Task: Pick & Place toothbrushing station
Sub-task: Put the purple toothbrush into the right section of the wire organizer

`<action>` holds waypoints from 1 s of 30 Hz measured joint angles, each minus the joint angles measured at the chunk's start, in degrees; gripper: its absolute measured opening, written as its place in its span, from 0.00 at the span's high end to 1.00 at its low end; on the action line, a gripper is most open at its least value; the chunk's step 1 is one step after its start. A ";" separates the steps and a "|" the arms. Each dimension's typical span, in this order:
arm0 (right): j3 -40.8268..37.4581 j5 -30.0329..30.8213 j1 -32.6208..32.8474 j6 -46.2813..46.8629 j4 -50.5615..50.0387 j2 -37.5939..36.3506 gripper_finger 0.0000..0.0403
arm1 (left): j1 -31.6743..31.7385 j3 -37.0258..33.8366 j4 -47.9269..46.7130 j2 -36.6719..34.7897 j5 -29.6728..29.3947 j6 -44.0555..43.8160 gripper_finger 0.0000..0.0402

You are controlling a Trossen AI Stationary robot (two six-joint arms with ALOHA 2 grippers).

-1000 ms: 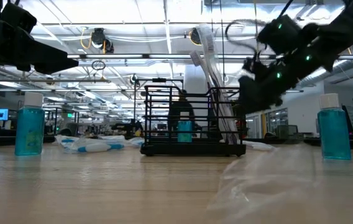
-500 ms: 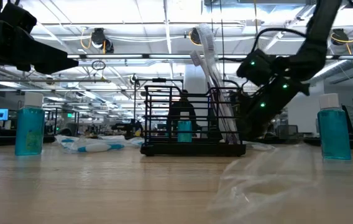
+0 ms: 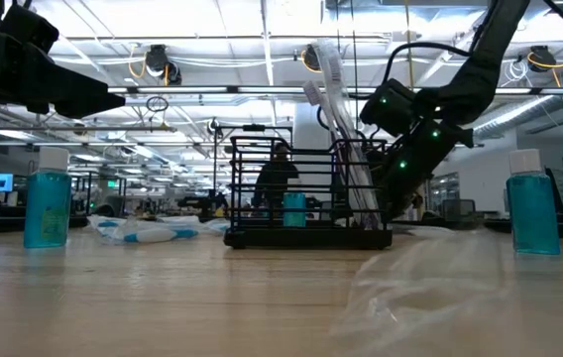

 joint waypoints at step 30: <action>-10.50 -8.79 20.48 -11.64 56.54 -24.83 0.97 | 0.00 0.00 0.00 0.00 -0.04 0.00 0.13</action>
